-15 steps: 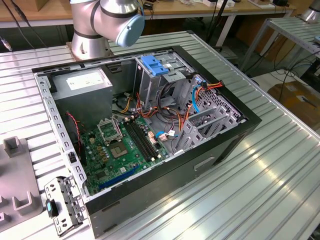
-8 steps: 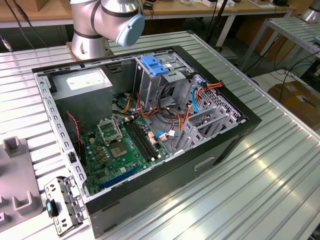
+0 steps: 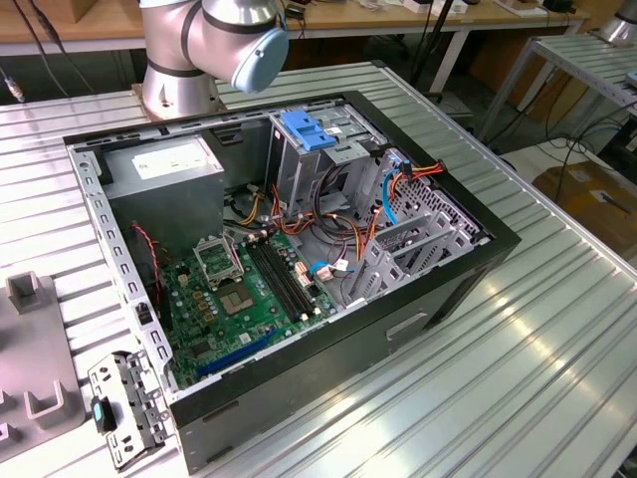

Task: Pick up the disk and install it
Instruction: 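Pick up the disk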

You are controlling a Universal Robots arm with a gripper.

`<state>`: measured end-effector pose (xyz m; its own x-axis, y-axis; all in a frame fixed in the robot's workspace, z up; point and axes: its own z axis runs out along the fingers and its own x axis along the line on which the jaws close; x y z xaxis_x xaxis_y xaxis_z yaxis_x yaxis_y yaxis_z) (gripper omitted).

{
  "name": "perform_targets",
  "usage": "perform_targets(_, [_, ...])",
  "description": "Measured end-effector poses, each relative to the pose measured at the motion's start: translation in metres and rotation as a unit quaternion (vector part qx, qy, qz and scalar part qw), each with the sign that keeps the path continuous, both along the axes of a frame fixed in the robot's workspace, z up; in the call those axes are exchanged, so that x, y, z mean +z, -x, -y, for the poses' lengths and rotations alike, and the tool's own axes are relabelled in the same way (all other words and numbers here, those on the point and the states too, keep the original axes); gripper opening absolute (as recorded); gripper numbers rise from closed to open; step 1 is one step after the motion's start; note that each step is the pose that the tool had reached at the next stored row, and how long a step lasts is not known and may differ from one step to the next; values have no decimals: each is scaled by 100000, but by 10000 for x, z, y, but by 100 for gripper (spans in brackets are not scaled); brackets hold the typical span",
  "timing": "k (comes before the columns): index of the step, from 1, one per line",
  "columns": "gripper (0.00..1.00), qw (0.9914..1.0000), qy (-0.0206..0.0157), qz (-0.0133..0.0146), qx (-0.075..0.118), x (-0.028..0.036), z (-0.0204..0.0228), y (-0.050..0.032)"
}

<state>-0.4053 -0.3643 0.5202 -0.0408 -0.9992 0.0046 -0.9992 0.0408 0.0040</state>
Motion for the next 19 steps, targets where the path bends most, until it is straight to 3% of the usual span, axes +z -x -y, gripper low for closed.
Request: perform_targets(19, [37, 100000, 0, -1, 1, 0, 0, -252])
